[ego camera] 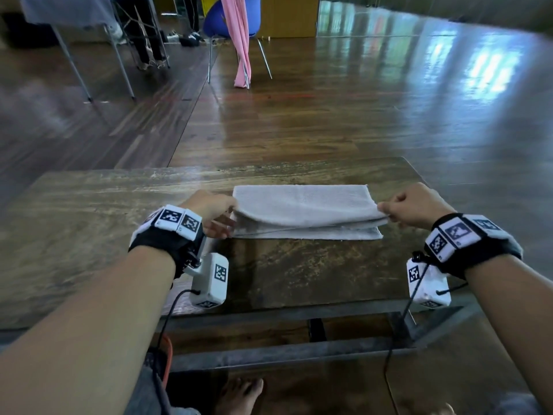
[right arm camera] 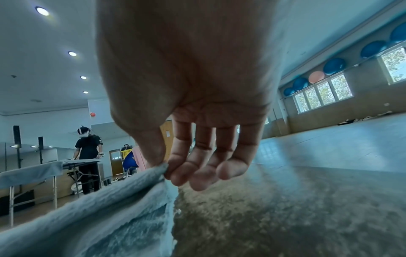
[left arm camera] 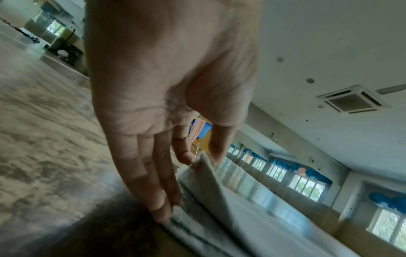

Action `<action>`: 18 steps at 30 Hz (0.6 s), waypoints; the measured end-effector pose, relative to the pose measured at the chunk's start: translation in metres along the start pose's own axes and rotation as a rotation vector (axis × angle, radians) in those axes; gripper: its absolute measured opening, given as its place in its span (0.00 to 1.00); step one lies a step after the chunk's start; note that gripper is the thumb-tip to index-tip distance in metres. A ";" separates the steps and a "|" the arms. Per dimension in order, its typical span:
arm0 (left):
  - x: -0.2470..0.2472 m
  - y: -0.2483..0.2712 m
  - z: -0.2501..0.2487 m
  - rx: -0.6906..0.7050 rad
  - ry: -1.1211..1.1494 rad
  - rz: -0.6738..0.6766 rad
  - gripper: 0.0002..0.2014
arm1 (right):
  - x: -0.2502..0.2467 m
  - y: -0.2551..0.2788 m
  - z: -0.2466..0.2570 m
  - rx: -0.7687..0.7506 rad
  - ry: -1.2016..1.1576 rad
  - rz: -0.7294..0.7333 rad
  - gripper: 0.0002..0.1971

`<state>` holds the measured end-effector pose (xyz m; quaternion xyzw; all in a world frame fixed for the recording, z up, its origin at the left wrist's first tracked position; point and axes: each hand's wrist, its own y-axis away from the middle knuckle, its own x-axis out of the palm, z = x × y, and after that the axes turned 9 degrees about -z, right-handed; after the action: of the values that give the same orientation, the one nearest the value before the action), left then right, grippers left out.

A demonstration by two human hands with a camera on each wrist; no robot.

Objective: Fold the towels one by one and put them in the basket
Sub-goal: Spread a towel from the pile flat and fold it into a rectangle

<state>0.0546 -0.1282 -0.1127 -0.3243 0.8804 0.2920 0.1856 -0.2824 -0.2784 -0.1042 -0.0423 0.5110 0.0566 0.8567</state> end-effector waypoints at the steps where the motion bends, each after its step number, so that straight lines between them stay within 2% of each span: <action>1: 0.002 0.000 0.000 -0.001 -0.041 0.019 0.15 | 0.000 0.000 0.000 0.009 -0.005 0.003 0.21; 4: 0.010 0.002 0.001 0.039 -0.186 0.002 0.22 | 0.004 0.002 -0.001 0.060 0.043 0.042 0.27; 6: 0.016 0.004 0.001 0.071 -0.231 -0.044 0.23 | 0.009 0.003 -0.002 0.097 0.060 0.120 0.29; 13: 0.028 0.008 -0.003 0.136 -0.447 -0.088 0.16 | 0.012 0.003 0.004 0.160 -0.023 0.280 0.19; 18: 0.034 0.010 -0.008 0.144 -0.454 -0.120 0.13 | 0.011 0.001 0.006 0.143 -0.053 0.268 0.14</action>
<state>0.0224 -0.1428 -0.1200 -0.2880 0.8139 0.2822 0.4183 -0.2718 -0.2762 -0.1109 0.0887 0.4919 0.1350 0.8556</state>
